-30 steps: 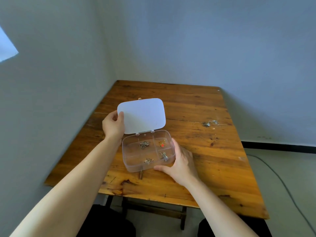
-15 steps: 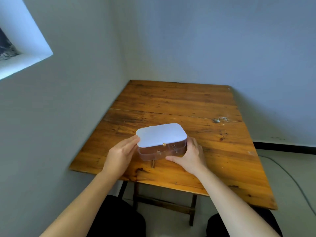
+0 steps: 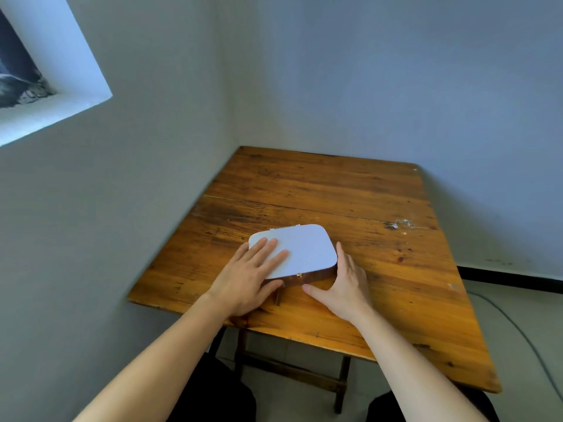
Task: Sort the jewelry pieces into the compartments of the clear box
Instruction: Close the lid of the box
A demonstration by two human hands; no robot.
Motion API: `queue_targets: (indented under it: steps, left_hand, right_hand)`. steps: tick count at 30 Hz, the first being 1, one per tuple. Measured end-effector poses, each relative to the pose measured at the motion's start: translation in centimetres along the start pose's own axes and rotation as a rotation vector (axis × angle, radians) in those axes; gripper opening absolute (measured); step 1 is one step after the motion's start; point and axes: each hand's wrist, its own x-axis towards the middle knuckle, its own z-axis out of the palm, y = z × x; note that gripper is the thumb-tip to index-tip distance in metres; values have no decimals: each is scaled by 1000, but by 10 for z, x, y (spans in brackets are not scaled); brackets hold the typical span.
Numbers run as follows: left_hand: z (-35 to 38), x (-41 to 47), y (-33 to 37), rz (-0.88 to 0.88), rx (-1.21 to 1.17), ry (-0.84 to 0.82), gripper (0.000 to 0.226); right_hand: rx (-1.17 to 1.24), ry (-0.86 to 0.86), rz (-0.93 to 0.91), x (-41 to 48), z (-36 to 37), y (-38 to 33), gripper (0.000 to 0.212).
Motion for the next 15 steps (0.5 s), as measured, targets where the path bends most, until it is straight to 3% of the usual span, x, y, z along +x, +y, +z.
queue_targets:
  steps: [3,7,12,15]
  left_hand:
    - [7,3,4,-186,-30,42,65]
    - [11,9,-3,-412,-41,108,65]
    - [9,16,-38,-703,-54,74,66]
    - [7,16,-55,-793,-61,49,65]
  right_hand:
    - [-110,11,-54,0,1,-1,118]
    - [-353,29,-260,-2,4,-2,89]
    - [-400,16,-263,0,4,0,84]
    - [-406,12,-259,-1,3,-2,83]
